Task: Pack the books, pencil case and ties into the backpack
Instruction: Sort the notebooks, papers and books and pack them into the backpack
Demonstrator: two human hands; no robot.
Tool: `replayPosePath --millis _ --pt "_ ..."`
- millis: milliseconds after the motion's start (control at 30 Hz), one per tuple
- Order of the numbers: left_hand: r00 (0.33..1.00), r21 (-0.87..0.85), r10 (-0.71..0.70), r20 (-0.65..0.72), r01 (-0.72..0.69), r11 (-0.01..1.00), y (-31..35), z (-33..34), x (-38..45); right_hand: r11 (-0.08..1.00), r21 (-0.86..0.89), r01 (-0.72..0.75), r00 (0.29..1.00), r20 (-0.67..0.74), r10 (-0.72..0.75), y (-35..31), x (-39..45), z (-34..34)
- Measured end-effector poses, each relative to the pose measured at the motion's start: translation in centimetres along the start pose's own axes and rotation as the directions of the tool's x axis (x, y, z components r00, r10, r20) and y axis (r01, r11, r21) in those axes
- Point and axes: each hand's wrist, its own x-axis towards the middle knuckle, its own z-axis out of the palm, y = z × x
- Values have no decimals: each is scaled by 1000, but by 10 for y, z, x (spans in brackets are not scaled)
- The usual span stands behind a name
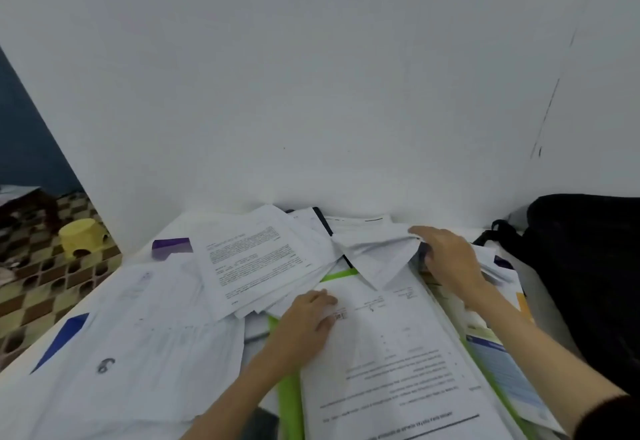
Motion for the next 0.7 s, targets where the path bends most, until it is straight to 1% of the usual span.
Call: replayPosePath --millis 67,133,200,233,267,300,333,400,433,467,533,567,600,633,667,700 --pt "999 -255 -45 -27 36 966 2 -14 7 998 28 -49 987 -153 53 -19 17 -27" --pt "987 -464 -116 -110 52 884 4 -33 16 999 33 -21 966 -258 29 -45 36 -60" --pt "973 -590 -167 -156 44 806 7 -52 29 996 77 35 961 -278 -12 -69 51 -92" --pt "968 -636 -188 -164 42 771 9 -61 35 988 146 56 964 -267 -15 -77 57 -105" --pt "962 -680 -206 -179 30 732 11 -70 39 970 235 52 969 -248 8 -84 62 -116" --pt "958 -722 -207 -196 2 692 13 -79 44 940 340 18 974 -219 61 -89 66 -126" --pt "960 -746 -187 -209 -33 665 14 -88 46 882 470 -29 976 -177 127 -93 68 -134" --pt "975 -743 -137 -178 -42 668 18 -101 51 692 709 -140 976 -19 217 -97 65 -142" --pt "983 -767 -119 -143 -34 641 19 -105 54 594 777 -209 969 84 231 -97 60 -141" --pt "986 -810 -136 -95 3 586 21 -108 56 529 802 -279 956 179 233 -93 55 -135" --pt "985 -902 -174 6 81 423 27 -112 59 461 789 -406 911 312 268 -85 44 -123" --pt "985 -930 -171 35 95 355 29 -111 61 415 792 -448 891 357 280 -83 39 -118" --pt "982 -944 -183 47 104 314 34 -110 61 377 800 -467 880 380 285 -80 35 -113" --pt "974 -945 -223 29 100 313 36 -107 63 363 802 -475 875 384 296 -79 31 -109" --pt "962 -930 -273 -17 85 357 40 -106 62 375 794 -478 872 377 311 -78 28 -106" --pt "946 -899 -311 -91 57 435 45 -104 62 406 781 -474 874 360 327 -79 27 -104"
